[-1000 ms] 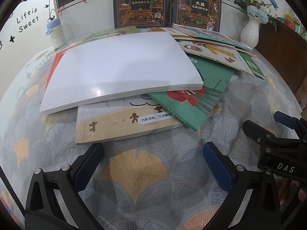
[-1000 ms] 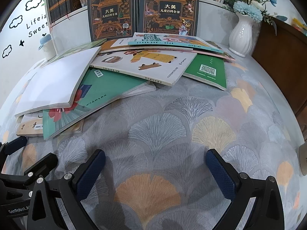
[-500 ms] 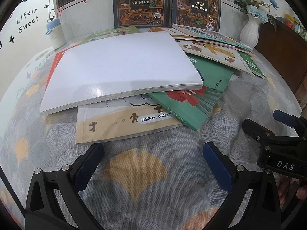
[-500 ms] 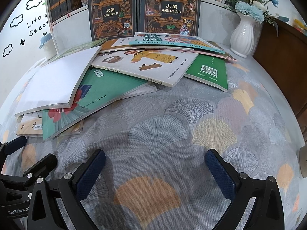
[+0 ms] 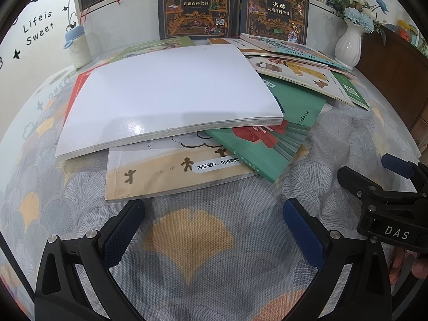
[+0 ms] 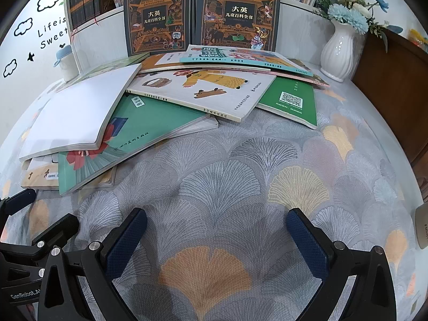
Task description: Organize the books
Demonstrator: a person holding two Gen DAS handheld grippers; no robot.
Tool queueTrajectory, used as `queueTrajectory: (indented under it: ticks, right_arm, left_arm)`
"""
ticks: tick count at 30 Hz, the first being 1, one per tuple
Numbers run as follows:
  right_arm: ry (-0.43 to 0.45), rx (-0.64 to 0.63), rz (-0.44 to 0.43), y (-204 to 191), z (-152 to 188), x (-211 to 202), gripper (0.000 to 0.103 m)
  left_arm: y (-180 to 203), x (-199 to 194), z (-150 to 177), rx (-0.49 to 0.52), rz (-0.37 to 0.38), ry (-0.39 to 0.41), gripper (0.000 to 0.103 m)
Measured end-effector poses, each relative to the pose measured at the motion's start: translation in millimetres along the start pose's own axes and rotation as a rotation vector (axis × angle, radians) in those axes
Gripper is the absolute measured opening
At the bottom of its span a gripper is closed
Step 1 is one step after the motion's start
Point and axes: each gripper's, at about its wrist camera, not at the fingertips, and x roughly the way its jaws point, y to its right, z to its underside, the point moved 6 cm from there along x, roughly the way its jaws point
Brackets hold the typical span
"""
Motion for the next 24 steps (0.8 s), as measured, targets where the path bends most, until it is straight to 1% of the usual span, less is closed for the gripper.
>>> queueTrajectory:
  ticks: [4,6,7,8,9,11,18,20,21,22,23,24]
  right_arm:
    - [0.002,0.0,0.012,-1,1,-1,0.103]
    - [0.003,0.004,0.021,-1,2,-2,0.103]
    - [0.003,0.007,0.025,-2,3,-3,0.103]
    - [0.003,0.008,0.028,-2,3,-3,0.103]
    - [0.002,0.01,0.031,-2,3,-3,0.103]
    - [0.004,0.014,0.041,-2,4,-5,0.103]
    - [0.006,0.024,0.02,0,5,-5,0.103]
    - [0.002,0.013,0.001,-1,5,-8,0.101]
    - [0.0,0.007,-0.009,-2,5,-10,0.094]
    - [0.0,-0.001,-0.047,-5,4,-15,0.088]
    - [-0.001,-0.003,-0.084,-8,2,-18,0.088]
    - [-0.006,-0.005,-0.145,-14,-2,-22,0.088]
  left_arm:
    - [3,0,0,-0.025,-0.023,-0.005,0.103]
    - [1,0,-1,-0.017,-0.025,-0.026,0.103]
    - [0,-2,1,0.01,-0.016,-0.04,0.103]
    - [-1,-2,2,0.034,0.01,-0.047,0.103]
    - [-4,-3,3,0.016,0.033,-0.028,0.103]
    - [-3,-2,2,0.036,0.027,-0.034,0.103]
    - [-5,-7,5,0.077,0.082,-0.036,0.102]
    - [-7,-15,7,0.086,0.109,-0.046,0.099]
    - [-11,-25,8,0.09,0.132,-0.04,0.098]
    - [-15,-33,7,0.092,0.139,-0.023,0.098]
    - [-21,-44,3,0.099,0.133,0.009,0.099]
    - [-30,-55,-4,0.109,0.111,0.049,0.099]
